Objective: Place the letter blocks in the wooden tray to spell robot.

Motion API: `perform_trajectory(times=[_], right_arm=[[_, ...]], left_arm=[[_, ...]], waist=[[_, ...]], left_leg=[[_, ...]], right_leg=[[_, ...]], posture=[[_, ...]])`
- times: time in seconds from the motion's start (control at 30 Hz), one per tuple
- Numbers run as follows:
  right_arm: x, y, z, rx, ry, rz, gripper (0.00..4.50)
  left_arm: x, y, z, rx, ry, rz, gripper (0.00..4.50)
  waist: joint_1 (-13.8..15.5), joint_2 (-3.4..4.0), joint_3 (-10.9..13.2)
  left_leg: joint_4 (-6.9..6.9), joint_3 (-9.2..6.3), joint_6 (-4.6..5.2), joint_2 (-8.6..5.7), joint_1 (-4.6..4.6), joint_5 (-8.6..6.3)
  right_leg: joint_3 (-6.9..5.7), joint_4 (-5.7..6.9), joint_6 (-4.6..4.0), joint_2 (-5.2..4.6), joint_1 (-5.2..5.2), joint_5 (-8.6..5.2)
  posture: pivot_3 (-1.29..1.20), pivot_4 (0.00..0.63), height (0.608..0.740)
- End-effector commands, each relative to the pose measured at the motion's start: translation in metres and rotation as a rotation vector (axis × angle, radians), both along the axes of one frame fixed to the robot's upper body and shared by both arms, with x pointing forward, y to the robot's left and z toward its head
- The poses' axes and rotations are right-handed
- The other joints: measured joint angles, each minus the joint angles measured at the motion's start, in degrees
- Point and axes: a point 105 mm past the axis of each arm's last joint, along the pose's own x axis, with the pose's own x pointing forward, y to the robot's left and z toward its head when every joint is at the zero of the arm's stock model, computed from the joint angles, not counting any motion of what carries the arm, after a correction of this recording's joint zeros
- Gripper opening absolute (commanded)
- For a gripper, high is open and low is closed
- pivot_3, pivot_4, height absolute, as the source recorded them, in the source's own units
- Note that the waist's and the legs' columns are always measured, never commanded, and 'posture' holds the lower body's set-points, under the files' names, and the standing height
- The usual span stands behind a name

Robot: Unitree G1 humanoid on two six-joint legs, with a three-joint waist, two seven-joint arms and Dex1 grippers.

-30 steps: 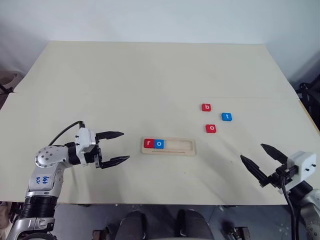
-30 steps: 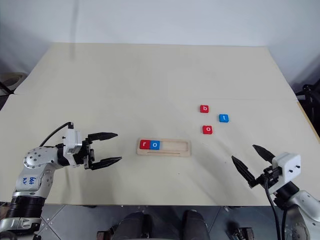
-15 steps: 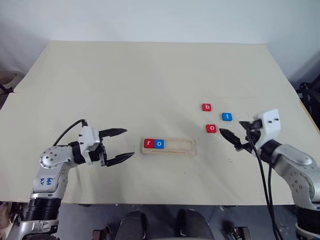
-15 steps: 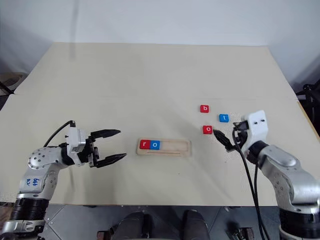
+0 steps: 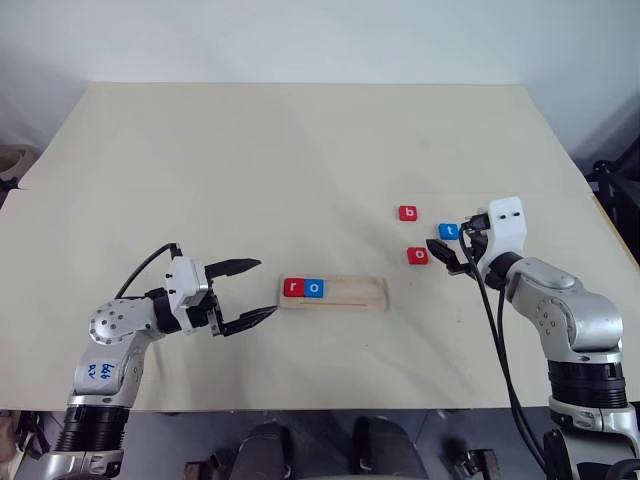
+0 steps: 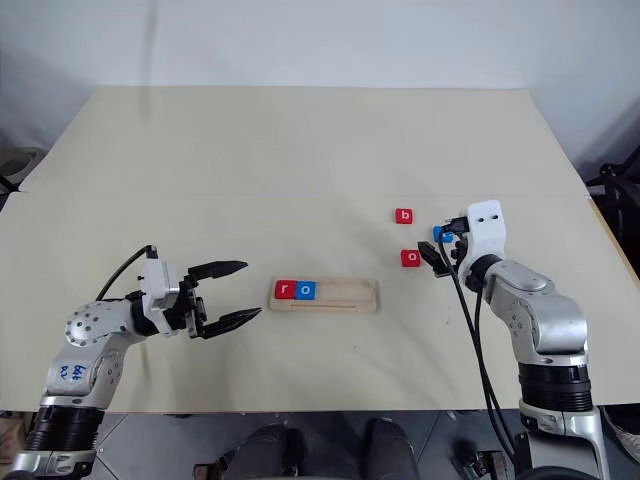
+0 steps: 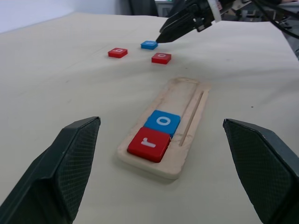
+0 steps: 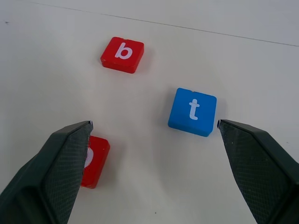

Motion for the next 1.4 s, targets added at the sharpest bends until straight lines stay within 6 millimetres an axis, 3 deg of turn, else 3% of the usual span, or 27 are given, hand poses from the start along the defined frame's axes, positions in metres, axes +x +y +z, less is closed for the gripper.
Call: perform_trajectory(times=[0.03,0.37,0.7,0.93,1.1,1.4], right_arm=[[-0.007,0.001,0.018,-0.013,-0.051,0.027,4.5],[-0.012,-0.004,0.029,-0.023,-0.062,0.017,4.5],[-0.015,-0.002,0.026,-0.018,-0.05,0.018,4.5],[-0.013,0.01,0.029,-0.005,-0.058,0.058,4.5],[-0.001,0.03,0.03,0.003,-0.071,0.105,4.5],[0.05,0.044,0.023,-0.028,-0.045,0.009,4.5]], left_arm=[[-0.003,0.0,0.009,-0.005,-0.048,0.001,4.47],[0.0,0.0,0.007,-0.011,-0.042,0.007,4.47],[0.001,0.001,0.008,-0.009,-0.045,0.005,4.47],[0.002,0.003,0.009,-0.005,-0.047,0.02,4.47],[0.0,0.005,0.008,-0.001,-0.045,0.033,4.47],[0.001,0.002,0.008,-0.003,-0.053,0.035,4.47]], waist=[[0.04,0.0,0.0],[-0.01,0.0,0.0],[-0.01,0.0,0.0],[-0.04,0.0,0.0],[-0.17,0.01,0.0],[-0.54,0.02,0.01]], left_leg=[[0.0,0.0,0.0,0.0,0.0,0.0],[0.0,-0.01,0.0,0.0,0.0,0.0],[-0.02,-0.01,0.0,-0.01,0.0,0.0],[-0.03,0.0,0.0,0.0,0.0,0.0],[-0.06,0.0,0.0,0.01,0.0,0.0],[-0.09,0.01,0.0,0.0,-0.01,0.0]], right_leg=[[0.0,0.0,0.0,0.0,0.0,0.0],[0.0,-0.01,0.0,0.0,0.0,0.0],[0.0,-0.01,0.0,-0.01,-0.02,0.0],[0.01,-0.02,0.0,0.0,-0.02,0.0],[0.01,-0.02,0.0,0.0,-0.05,0.0],[0.02,-0.01,0.0,0.0,-0.08,0.0]], posture=[[0.0,0.15,0.74],[0.0,0.15,0.74],[0.0,0.15,0.74],[0.0,0.15,0.74],[0.0,0.15,0.74],[0.0,0.15,0.74]])
